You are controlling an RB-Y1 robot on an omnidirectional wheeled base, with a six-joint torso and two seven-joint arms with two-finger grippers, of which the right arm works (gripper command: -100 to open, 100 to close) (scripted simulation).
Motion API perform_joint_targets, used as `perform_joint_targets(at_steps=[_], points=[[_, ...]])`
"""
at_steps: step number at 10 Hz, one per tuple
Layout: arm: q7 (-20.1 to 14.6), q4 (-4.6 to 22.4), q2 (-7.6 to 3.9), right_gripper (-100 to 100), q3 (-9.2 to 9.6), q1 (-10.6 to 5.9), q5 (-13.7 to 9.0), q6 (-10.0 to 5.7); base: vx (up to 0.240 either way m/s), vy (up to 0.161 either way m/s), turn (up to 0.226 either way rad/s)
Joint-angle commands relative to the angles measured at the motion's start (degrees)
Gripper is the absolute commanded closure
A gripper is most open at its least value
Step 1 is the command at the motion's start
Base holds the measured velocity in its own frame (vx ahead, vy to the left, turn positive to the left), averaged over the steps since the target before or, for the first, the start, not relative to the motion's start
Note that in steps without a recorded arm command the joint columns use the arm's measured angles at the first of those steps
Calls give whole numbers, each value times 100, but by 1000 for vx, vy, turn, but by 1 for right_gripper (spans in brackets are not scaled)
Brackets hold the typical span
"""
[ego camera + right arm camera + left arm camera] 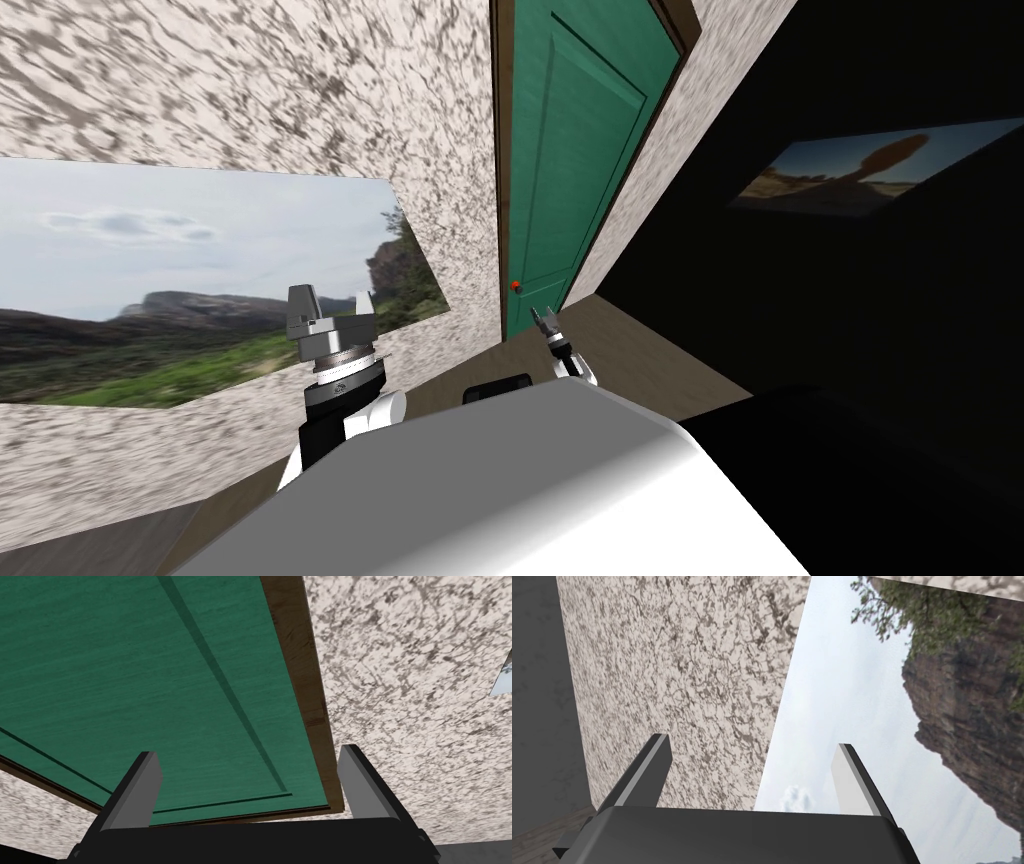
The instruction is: Pull the door open
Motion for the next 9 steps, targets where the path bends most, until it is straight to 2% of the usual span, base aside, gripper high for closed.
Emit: perform_joint_targets(at_steps=[1, 4, 5, 9], points=[[190, 238, -34, -100, -12, -30, 108, -37, 116, -37, 41], [558, 721, -48, -100, -43, -158, 296, -154, 90, -37, 36], [558, 745, -48, -100, -43, -158, 296, -154, 63, -20, 13], [993, 1343, -61, -100, -79, -309, 518, -292, 81, -25, 28]])
